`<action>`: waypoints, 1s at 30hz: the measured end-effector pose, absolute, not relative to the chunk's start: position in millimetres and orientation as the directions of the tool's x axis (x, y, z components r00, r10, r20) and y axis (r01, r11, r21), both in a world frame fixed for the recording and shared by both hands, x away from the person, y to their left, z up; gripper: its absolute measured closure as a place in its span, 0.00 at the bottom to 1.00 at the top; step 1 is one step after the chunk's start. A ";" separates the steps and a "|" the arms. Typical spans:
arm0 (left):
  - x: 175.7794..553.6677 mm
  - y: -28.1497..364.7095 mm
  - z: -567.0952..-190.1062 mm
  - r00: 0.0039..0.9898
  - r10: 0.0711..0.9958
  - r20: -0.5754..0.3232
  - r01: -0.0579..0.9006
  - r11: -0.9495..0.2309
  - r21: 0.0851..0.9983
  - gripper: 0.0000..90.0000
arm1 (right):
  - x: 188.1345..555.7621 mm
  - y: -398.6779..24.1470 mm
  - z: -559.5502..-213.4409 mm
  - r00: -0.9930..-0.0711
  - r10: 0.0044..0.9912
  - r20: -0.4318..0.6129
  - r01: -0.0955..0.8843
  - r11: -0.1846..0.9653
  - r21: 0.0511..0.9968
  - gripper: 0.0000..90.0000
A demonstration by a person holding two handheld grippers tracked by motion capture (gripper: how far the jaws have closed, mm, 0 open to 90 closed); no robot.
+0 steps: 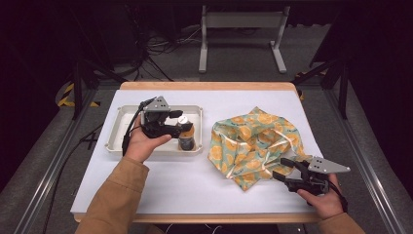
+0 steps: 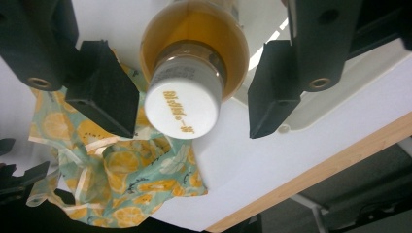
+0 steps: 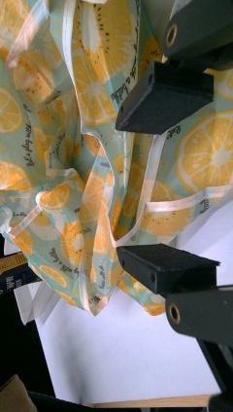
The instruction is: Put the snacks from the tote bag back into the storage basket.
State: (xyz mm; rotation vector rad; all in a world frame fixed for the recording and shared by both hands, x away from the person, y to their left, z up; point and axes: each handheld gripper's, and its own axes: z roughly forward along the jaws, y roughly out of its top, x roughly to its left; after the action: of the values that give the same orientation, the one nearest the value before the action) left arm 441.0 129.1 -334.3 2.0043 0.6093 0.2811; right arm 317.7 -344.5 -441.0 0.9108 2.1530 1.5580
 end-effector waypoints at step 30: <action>365.5 178.7 -307.5 0.847 0.532 -0.014 0.220 -0.327 0.919 0.28 | 317.6 -342.8 -440.6 -0.740 0.666 0.093 0.297 0.200 0.934 0.38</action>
State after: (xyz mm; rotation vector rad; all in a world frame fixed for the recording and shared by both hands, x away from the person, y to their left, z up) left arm 365.5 178.7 -307.5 1.9120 0.5601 0.3505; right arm 317.6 -342.8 -440.6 0.9051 2.1488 1.5541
